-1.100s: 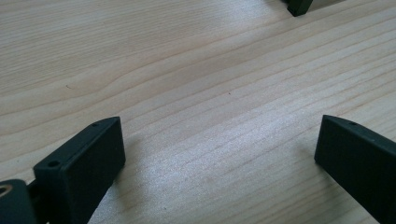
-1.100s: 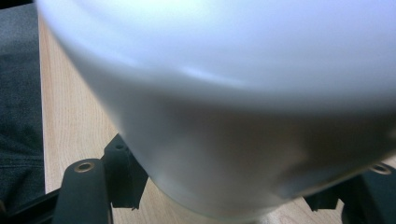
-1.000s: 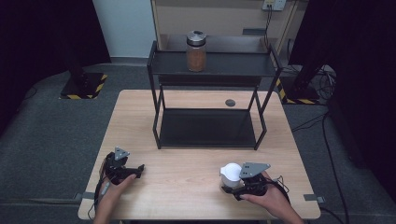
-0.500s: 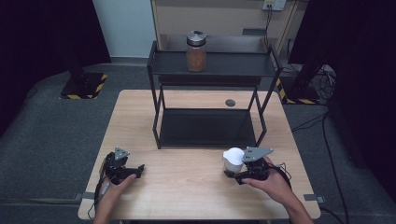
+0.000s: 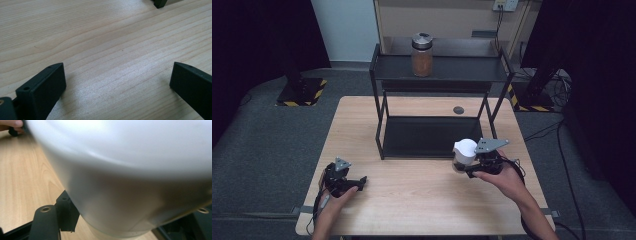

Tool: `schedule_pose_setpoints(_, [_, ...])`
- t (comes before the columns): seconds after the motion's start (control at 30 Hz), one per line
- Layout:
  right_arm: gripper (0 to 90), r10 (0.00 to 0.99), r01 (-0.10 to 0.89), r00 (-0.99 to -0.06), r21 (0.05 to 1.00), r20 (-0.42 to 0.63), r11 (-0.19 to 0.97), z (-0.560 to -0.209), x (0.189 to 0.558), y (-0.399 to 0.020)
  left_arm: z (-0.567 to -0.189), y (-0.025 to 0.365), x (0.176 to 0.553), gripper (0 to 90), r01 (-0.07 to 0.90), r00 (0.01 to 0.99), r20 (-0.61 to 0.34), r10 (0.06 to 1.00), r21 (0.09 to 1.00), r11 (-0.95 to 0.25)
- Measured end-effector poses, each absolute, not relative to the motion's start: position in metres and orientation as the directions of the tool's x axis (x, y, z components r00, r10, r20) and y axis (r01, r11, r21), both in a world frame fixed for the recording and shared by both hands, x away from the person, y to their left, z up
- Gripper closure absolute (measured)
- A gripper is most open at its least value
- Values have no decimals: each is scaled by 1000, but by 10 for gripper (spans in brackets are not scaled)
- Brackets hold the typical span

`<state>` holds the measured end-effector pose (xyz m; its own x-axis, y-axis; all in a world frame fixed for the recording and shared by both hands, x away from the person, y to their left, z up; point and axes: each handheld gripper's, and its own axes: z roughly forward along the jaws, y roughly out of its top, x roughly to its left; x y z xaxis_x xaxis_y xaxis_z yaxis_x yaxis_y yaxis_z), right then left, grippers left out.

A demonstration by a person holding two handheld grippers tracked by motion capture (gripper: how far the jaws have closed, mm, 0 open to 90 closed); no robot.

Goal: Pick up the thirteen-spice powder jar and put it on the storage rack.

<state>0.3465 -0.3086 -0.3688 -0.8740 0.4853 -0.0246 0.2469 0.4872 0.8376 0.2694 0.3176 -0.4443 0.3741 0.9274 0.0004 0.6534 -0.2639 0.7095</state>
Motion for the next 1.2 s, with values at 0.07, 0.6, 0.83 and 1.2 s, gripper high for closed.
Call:
schedule_pose_setpoints(0.07, [315, 488, 246, -872, 835, -30, 492, -364, 351, -308, -444, 318, 269, 0, 654, 374, 0, 927, 710, -264])
schedule_pose_setpoints(0.6, [315, 498, 233, -866, 832, -58, 503, -327, 376, -304, -444, 319, 271, 0, 651, 383, -1, 924, 709, -270])
schedule_pose_setpoints(0.83, [315, 498, 221, -864, 836, -71, 502, -309, 383, -305, -444, 319, 272, 0, 651, 385, -1, 923, 709, -271])
schedule_pose_setpoints(1.2, [315, 495, 207, -864, 835, -89, 511, -282, 385, -305, -444, 319, 272, 0, 651, 385, -1, 923, 709, -271])
